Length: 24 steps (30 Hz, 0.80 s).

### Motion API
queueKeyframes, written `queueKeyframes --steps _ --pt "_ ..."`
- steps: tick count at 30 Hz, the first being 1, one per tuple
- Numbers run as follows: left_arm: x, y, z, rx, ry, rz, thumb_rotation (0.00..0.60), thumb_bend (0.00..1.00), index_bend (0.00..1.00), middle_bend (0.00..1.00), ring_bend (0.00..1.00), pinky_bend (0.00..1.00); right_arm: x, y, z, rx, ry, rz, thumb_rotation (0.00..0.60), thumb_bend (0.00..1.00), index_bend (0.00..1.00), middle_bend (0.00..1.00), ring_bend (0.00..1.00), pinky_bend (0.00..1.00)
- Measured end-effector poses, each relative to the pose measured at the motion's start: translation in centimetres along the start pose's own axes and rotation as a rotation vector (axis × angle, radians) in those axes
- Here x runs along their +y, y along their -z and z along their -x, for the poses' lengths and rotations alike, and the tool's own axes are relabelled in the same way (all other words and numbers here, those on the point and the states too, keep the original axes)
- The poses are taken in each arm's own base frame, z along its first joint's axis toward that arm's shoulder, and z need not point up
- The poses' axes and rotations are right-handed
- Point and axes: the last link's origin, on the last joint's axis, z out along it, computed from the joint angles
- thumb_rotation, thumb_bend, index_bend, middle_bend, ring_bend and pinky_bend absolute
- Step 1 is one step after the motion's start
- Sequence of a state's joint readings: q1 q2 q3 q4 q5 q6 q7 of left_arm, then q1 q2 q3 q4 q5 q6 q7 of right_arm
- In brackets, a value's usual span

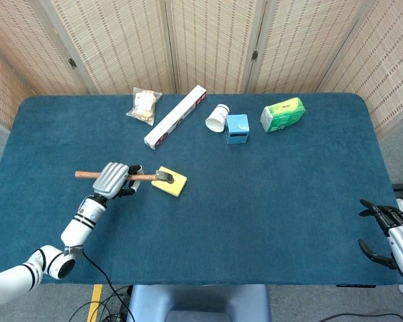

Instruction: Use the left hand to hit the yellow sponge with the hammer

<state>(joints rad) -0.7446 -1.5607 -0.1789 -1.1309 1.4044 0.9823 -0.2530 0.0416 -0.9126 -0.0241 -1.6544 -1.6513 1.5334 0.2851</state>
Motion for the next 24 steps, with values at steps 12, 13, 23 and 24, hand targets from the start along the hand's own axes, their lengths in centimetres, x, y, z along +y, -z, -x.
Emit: queueKeyframes --steps 12,13,23,24 --pt "-1.8 -1.0 2.9 -0.1 -0.018 -0.107 0.6 0.73 0.79 0.84 0.93 0.96 0.2 0.1 0.0 -0.001 0.002 0.015 0.6 0.26 0.12 0.33 0.19 0.2" --pt "-1.9 -1.0 3.1 -0.108 -0.018 -0.113 0.6 0.73 0.79 0.84 0.93 0.96 0.2 0.1 0.0 -0.001 0.002 0.014 0.6 0.26 0.12 0.33 0.19 0.2" --pt "-1.4 1.0 0.8 -0.058 0.056 -0.065 0.6 0.73 0.79 0.84 0.93 0.96 0.2 0.1 0.0 0.002 -0.003 0.003 0.6 0.26 0.12 0.33 0.19 0.2" --pt "-1.4 1.3 0.5 -0.056 0.061 -0.06 0.6 0.73 0.79 0.84 0.93 0.96 0.1 0.1 0.1 0.001 -0.003 0.001 0.6 0.26 0.12 0.33 0.19 0.2"
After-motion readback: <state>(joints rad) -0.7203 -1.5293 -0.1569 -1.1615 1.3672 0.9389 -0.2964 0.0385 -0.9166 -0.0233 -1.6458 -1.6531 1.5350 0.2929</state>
